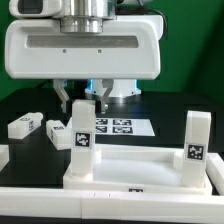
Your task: Assemble desk
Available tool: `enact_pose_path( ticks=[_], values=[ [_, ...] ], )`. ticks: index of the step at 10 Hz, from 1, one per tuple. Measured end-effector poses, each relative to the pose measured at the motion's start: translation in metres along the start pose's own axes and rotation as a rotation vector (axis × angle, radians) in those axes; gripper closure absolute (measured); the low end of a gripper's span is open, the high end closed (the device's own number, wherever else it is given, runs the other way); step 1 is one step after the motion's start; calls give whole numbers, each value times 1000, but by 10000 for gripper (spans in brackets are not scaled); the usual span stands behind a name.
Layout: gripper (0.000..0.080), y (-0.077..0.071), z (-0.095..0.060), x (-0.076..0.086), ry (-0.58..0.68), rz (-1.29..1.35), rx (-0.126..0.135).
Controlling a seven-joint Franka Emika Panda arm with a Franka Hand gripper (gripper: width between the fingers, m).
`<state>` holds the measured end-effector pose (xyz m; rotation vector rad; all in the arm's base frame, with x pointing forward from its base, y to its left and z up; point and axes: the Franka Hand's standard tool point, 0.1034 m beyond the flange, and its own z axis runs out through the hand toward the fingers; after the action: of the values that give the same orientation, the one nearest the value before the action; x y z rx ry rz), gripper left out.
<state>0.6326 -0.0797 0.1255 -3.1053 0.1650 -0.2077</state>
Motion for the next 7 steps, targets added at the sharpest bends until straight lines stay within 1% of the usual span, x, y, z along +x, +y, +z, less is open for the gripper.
enact_pose_path(
  ticks=[3, 4, 7],
  values=[
    [508, -4, 0, 2, 18, 231, 14],
    [508, -6, 1, 2, 17, 343, 24],
    [508, -9, 1, 2, 14, 493, 35]
  ],
)
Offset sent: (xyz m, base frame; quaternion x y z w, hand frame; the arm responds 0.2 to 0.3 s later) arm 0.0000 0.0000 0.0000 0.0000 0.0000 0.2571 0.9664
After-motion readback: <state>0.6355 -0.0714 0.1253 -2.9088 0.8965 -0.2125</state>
